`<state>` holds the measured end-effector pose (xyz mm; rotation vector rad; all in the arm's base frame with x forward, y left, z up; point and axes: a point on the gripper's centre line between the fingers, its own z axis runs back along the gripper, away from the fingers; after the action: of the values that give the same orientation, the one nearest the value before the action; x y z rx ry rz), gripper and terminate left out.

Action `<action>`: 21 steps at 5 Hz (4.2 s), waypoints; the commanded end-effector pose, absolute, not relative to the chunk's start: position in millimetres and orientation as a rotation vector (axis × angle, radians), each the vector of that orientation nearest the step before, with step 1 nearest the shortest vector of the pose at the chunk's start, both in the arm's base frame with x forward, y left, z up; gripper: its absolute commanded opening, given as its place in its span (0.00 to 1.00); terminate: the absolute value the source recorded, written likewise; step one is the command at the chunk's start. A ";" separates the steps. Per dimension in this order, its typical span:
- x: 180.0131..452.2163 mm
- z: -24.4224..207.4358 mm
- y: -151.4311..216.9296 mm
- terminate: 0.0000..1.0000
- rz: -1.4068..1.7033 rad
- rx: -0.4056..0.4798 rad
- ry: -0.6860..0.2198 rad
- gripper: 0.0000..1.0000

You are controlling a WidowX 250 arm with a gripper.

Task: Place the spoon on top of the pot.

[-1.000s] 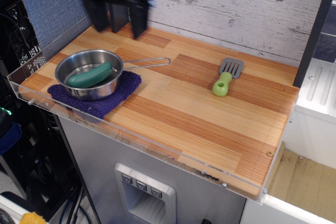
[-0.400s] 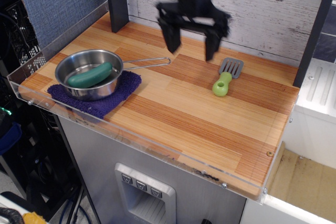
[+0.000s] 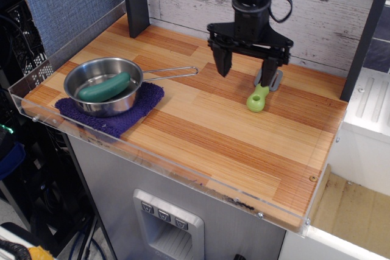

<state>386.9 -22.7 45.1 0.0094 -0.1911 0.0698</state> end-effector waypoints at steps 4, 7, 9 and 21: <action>398.3 18.7 -35.5 0.00 0.094 -0.040 -0.166 1.00; 395.6 50.7 -35.9 0.00 0.033 -0.119 -0.192 0.00; 381.8 134.5 5.9 0.00 -0.042 -0.297 -0.303 0.00; 396.4 55.0 156.6 0.00 0.024 0.018 -0.046 0.00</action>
<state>387.6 154.5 16.1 -0.0147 0.0305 0.0303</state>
